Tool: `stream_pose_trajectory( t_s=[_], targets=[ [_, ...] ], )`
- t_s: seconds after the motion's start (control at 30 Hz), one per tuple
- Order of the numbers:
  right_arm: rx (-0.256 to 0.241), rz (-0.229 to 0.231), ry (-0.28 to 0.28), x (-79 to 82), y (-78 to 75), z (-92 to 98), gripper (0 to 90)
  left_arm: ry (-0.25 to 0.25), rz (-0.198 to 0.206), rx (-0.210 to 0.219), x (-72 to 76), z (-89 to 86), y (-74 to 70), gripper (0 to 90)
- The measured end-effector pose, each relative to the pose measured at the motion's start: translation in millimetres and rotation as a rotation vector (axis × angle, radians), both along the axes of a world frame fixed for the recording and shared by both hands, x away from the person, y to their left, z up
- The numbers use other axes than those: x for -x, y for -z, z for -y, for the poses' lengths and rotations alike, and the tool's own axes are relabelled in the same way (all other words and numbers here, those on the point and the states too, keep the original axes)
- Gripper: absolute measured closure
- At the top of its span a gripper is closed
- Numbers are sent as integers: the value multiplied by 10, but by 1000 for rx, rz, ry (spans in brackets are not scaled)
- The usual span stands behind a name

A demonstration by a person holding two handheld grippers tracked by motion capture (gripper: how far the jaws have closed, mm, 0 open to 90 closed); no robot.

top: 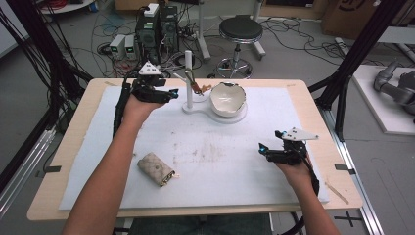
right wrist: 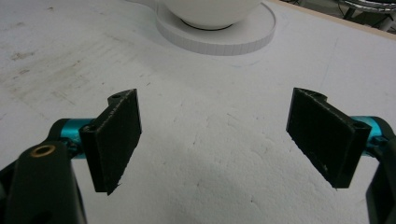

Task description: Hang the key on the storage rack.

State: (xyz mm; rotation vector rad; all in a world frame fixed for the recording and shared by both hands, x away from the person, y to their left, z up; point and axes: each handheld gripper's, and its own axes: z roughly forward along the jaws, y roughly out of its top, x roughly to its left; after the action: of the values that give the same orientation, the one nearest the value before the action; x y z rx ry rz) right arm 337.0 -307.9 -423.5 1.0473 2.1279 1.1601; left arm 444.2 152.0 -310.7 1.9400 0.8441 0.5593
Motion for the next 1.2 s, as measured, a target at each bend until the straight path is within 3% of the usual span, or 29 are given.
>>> stream_pose_trajectory(
  t_s=[0.27, 0.33, 0.43, 0.7, 0.8, 1.0, 1.2],
  targets=[
    [-19, 7, 20, 0, -11, 45, 182, 30, -11, 34, 201, -237, 76, 269],
    [-27, 1, 25, -1, -14, 50, 182, 34, 2, 55, 296, -317, 111, 255],
    [-32, 3, 31, -18, -15, 52, 182, 34, 0, 50, 407, -400, 171, 231],
    [-41, 8, 44, -71, -9, 39, 182, 61, 6, 109, 791, -589, 464, 201],
    [-40, 17, 51, -70, -25, 31, 182, 71, 2, 112, 928, -619, 582, 199],
    [-40, 25, 57, -43, -45, 15, 182, 56, 17, 123, 1102, -754, 727, 185],
    [-33, 33, 45, -49, -48, -12, 182, 26, 55, 140, 1193, -969, 745, 156]
  ],
)
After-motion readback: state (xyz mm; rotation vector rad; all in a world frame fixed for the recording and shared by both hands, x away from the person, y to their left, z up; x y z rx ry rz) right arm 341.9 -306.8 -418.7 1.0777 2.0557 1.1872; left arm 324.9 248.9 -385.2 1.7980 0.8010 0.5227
